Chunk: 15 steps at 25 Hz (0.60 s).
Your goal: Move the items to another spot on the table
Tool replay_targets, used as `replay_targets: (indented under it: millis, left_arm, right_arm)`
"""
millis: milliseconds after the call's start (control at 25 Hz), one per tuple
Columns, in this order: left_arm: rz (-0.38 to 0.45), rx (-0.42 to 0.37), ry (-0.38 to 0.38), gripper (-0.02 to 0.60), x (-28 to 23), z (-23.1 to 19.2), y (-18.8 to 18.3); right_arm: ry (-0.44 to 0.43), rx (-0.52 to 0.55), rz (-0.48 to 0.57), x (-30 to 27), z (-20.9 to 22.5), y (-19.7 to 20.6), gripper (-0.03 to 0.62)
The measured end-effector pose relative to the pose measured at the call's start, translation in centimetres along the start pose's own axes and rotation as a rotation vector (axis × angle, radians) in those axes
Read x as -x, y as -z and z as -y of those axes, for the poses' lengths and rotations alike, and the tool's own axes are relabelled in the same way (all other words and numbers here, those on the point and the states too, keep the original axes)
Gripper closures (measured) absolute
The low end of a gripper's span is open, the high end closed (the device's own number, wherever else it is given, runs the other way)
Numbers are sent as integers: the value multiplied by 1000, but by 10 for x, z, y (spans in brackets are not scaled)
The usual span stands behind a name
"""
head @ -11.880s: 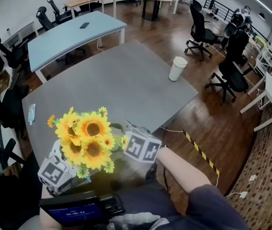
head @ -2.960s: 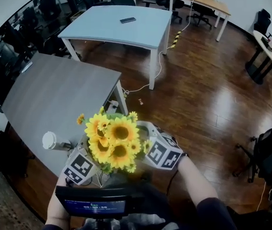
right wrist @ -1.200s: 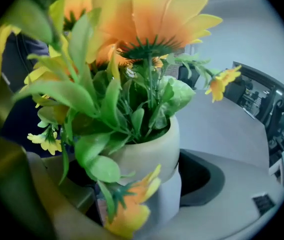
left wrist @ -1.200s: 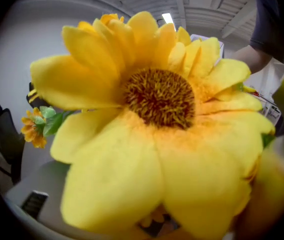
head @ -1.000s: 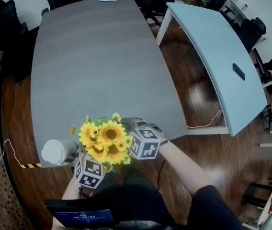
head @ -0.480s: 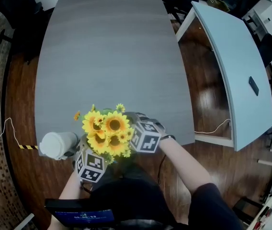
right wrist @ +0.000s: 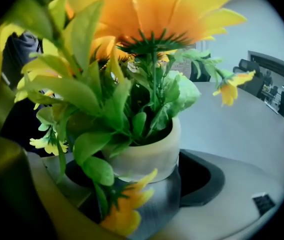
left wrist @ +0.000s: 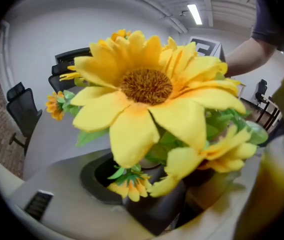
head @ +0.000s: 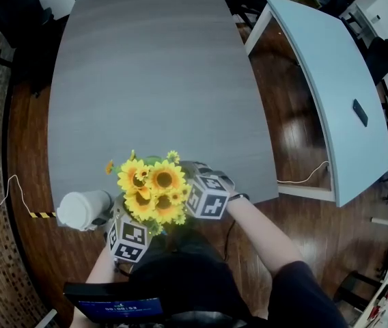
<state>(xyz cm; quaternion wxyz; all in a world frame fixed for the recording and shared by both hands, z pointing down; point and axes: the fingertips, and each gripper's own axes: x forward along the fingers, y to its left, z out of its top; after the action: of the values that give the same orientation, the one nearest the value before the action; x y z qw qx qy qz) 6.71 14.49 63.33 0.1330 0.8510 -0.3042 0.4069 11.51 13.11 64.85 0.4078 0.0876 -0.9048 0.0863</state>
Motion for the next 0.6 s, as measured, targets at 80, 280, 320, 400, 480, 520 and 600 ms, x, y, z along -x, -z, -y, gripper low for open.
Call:
replay_targets:
  millis: [80,280,320,400,480,520,600]
  left_arm:
    - [3,12,-3,256,4,1,1]
    - [0,56,3,256,17,4,17]
    - [3,61,5,256,19,4,21]
    - [7,66,3,256,25,5,29]
    - [4,65,5,256,31,6,36]
    - [6,68,9,256,33,6,38]
    - [16,81,16,256,38,6,40]
  right_arm:
    - [8,3,5,-1,-2,-1,120]
    - [17,-23,9,-4,-5,-3,118]
    - [15,-24,5,-5,-6,-4,118]
    - [10,-22,-2,-7,-9,-6,118]
    - [-2,-37,7,-7,-14,-8,118]
    - [-10,-53,18,-6,-16,-9,118]
    - [-16,-71,23,-3,-19,-10,118]
